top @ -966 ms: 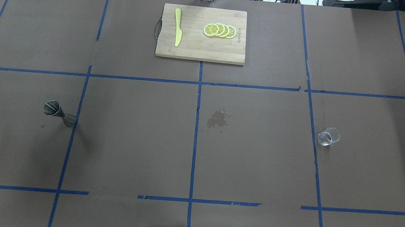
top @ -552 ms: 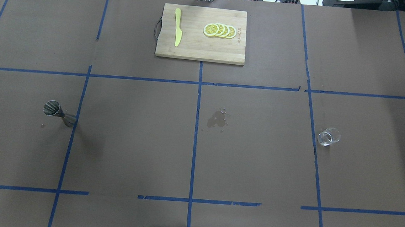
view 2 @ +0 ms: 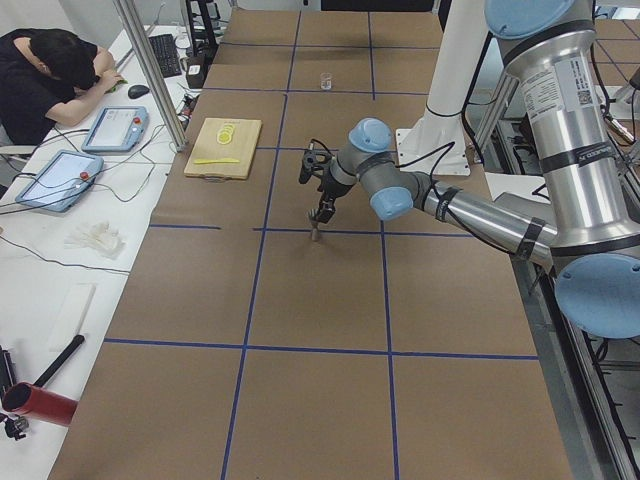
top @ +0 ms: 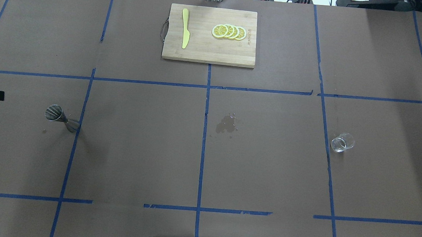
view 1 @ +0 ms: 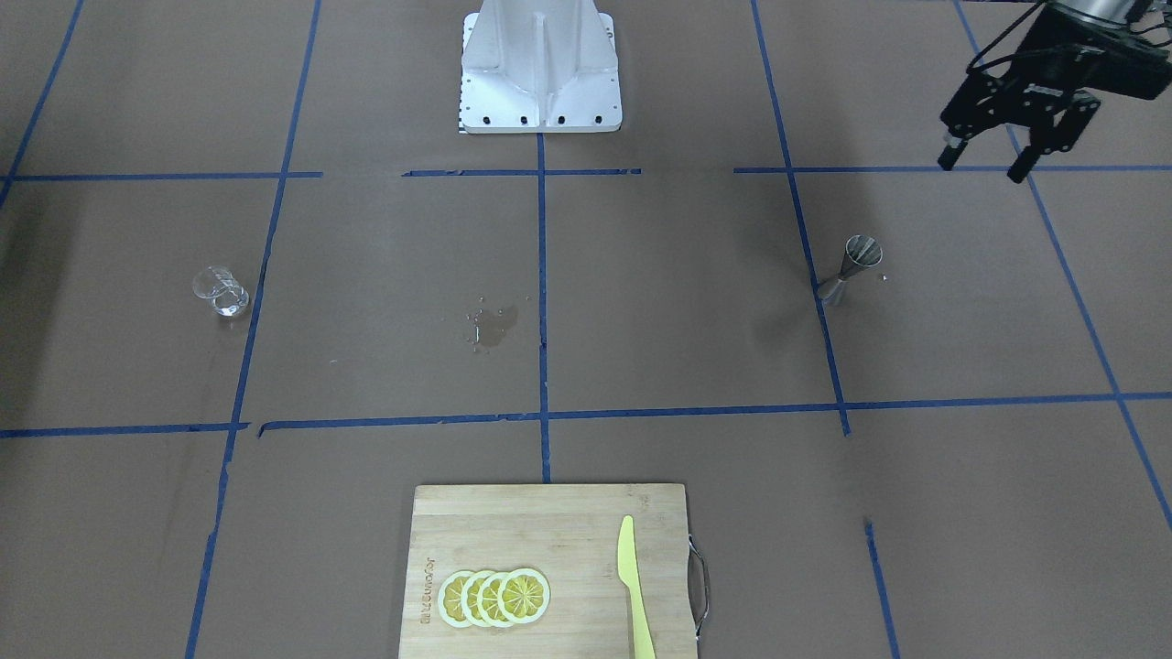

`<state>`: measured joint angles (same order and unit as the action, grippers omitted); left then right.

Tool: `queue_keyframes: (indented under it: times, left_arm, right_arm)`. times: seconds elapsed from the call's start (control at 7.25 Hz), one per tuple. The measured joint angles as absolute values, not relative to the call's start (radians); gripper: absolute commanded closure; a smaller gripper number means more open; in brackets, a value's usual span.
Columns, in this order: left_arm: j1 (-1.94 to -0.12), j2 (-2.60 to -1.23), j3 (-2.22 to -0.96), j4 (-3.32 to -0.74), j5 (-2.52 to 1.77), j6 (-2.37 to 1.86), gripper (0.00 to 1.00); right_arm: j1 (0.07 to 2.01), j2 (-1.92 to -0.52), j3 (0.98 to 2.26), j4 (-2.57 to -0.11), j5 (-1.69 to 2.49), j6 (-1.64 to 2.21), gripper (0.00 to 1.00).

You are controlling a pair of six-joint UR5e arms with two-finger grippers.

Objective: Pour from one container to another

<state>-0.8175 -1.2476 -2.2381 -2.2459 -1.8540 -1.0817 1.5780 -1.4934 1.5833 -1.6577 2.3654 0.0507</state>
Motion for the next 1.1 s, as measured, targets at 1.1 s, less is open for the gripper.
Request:
queue_keyframes:
  times: [1.1]
  left_arm:
    - [-0.131, -1.440, -2.185, -1.692, -0.886, -1.793, 0.01]
  right_arm:
    - [1.555, -1.459, 1.605, -1.656, 2.398, 0.134, 0.00]
